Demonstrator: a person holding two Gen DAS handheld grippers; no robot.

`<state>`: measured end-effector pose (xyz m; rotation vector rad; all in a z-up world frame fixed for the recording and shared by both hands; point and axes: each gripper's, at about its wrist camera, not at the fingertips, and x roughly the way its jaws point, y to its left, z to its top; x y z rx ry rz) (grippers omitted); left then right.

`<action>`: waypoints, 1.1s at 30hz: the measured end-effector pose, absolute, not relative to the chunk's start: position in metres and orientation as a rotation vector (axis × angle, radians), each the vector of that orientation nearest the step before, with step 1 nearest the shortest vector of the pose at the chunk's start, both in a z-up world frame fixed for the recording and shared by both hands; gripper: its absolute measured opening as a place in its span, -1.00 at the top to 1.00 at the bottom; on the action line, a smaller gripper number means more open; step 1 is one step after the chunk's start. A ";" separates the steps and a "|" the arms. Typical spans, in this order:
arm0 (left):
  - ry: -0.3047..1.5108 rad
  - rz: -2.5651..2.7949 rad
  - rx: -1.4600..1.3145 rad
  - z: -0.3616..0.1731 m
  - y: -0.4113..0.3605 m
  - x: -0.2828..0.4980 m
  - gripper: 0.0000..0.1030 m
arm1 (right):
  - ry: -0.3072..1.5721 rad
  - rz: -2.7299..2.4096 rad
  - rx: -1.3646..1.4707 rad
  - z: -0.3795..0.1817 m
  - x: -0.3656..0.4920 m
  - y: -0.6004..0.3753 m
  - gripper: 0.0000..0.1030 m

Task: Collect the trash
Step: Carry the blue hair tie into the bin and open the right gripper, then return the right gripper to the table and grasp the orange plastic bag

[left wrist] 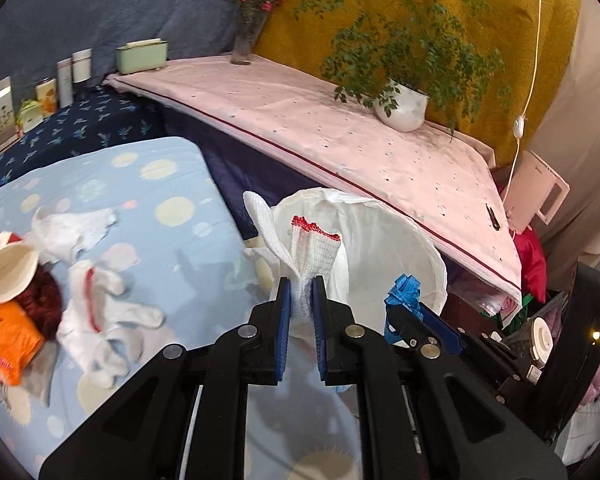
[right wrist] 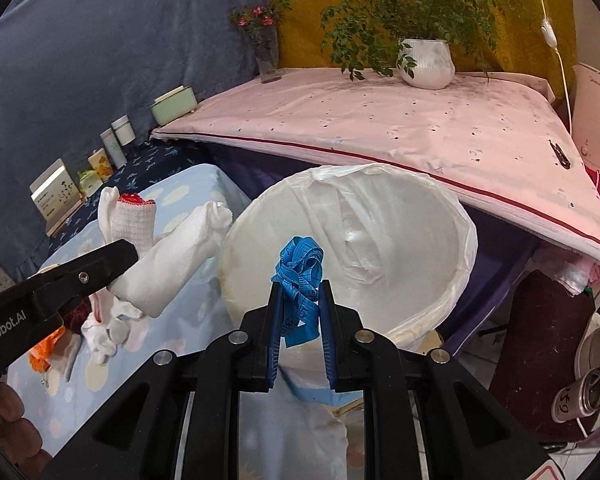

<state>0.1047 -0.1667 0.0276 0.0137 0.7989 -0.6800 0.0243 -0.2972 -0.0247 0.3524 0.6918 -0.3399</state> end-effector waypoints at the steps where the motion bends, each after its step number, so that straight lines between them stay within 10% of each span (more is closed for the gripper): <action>1: 0.802 -0.686 0.020 0.026 -0.174 0.108 0.79 | 0.695 -0.345 0.357 -0.027 0.026 -0.303 0.68; 10: 0.846 -0.732 0.025 0.010 -0.212 0.132 0.69 | 0.709 -0.368 0.381 -0.039 0.049 -0.330 0.64; 15: 0.839 -0.691 0.011 0.005 -0.209 0.141 0.08 | 0.700 -0.388 0.368 -0.041 0.056 -0.330 0.27; 33: 0.840 -0.472 -0.086 0.010 -0.105 0.135 -0.11 | 0.674 -0.330 0.321 -0.016 0.047 -0.269 -0.15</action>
